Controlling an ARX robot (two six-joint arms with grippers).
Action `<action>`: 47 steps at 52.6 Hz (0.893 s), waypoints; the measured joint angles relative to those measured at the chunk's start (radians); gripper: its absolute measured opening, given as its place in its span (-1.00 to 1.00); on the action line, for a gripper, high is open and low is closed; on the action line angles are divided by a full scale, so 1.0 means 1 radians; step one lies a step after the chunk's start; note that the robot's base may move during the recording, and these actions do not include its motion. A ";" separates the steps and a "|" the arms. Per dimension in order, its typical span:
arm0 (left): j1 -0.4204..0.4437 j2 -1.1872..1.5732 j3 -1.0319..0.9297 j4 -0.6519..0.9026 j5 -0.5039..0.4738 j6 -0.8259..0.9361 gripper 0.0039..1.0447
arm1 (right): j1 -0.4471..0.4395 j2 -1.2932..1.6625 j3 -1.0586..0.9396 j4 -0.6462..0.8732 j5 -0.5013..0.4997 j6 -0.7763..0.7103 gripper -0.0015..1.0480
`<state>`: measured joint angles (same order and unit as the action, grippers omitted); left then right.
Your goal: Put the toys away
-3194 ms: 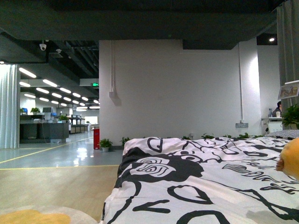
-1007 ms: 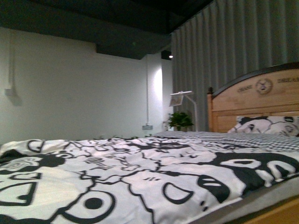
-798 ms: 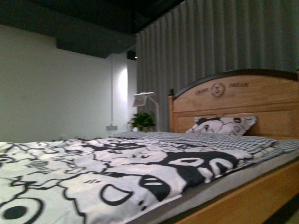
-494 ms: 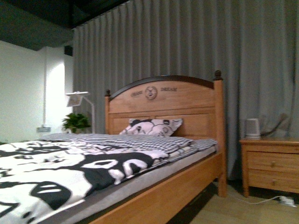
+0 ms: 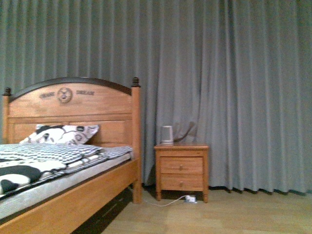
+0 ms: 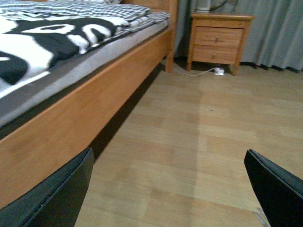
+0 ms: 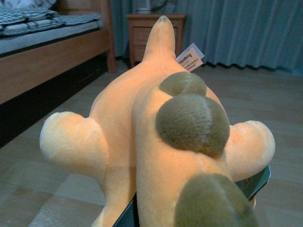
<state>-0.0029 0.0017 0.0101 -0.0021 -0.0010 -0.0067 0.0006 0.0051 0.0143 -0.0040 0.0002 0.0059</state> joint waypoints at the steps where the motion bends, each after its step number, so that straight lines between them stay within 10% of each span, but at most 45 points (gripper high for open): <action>1: 0.000 0.000 0.000 0.000 0.000 0.000 0.88 | 0.000 0.000 0.000 0.000 0.000 0.000 -0.86; 47: 0.000 0.000 0.000 0.000 0.002 0.000 0.88 | 0.000 0.000 0.000 0.000 0.008 0.000 -0.86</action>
<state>-0.0029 0.0021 0.0101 -0.0021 0.0013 -0.0067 0.0006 0.0055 0.0143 -0.0040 0.0086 0.0059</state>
